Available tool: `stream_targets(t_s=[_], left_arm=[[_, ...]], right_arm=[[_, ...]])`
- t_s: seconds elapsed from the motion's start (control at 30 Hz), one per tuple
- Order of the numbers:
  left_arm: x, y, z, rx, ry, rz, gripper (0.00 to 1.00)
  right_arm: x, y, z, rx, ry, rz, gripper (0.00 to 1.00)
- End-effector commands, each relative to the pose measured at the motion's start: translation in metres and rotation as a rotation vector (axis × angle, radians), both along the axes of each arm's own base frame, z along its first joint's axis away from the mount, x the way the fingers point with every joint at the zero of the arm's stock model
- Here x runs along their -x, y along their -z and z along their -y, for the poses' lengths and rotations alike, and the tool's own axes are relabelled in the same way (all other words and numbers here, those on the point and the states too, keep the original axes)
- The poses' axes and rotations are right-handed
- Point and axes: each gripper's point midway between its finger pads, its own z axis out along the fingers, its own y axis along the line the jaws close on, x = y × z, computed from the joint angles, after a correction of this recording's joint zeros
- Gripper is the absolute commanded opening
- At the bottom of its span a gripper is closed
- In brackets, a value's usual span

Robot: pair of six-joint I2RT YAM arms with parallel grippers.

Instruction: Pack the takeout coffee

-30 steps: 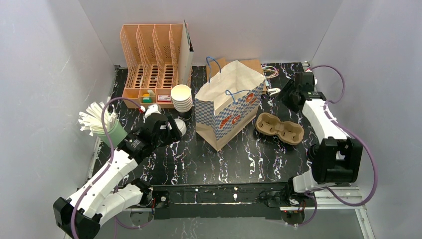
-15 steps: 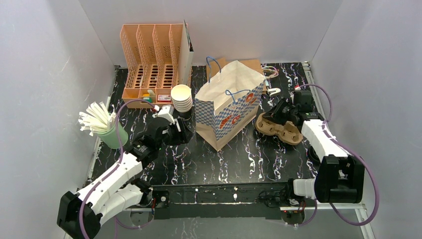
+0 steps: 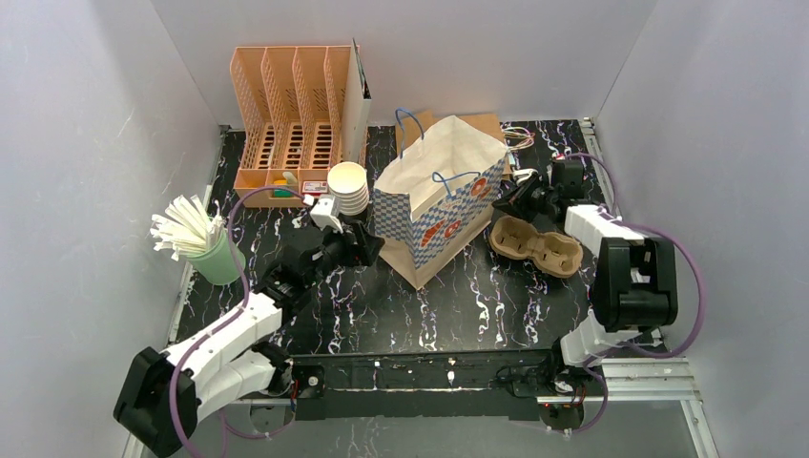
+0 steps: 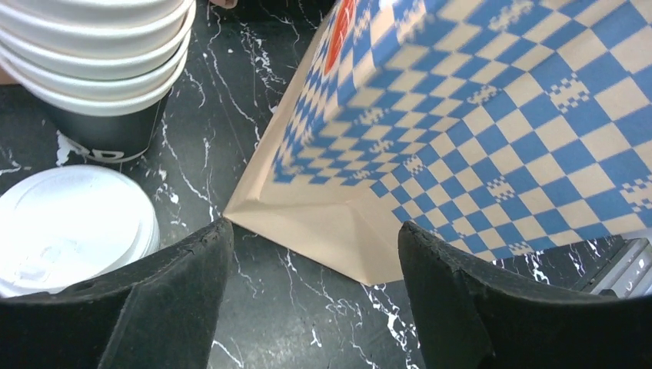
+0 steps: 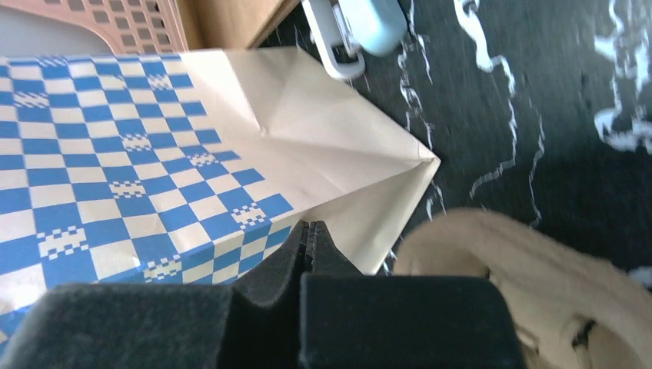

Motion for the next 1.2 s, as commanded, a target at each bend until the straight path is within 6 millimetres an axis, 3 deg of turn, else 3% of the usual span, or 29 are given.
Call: stream_targets(t_s=[0.0,0.2,0.4,0.63,0.83,0.93,1.07,1.17], left_arm=[[-0.013,-0.012,0.011,0.017,0.036,0.093,0.77],[-0.024,-0.003,0.021,-0.005,0.061,0.09,0.79],[-0.018,0.001,0.052,0.058,0.198,0.048,0.72],[0.015,-0.008,0.087,0.112,0.36,0.03,0.68],[0.052,-0.011,0.112,0.106,0.441,0.025,0.7],[0.057,-0.017,0.095,0.089,0.376,-0.004,0.77],[0.053,-0.048,0.045,0.028,0.177,0.036,0.84],[0.054,-0.057,0.011,-0.053,0.056,-0.01,0.86]], right_arm=[[-0.045,-0.031,-0.002,-0.016,0.006,0.127,0.01],[-0.071,-0.029,-0.004,-0.022,-0.004,0.137,0.01],[-0.085,-0.036,-0.005,-0.002,-0.025,0.155,0.01],[-0.076,-0.056,0.002,0.052,-0.016,0.193,0.01],[-0.05,-0.079,0.018,0.15,0.023,0.228,0.01],[-0.034,-0.098,0.027,0.214,0.038,0.257,0.02],[-0.007,-0.125,0.04,0.292,0.061,0.312,0.07],[0.013,-0.138,0.041,0.31,0.053,0.34,0.08]])
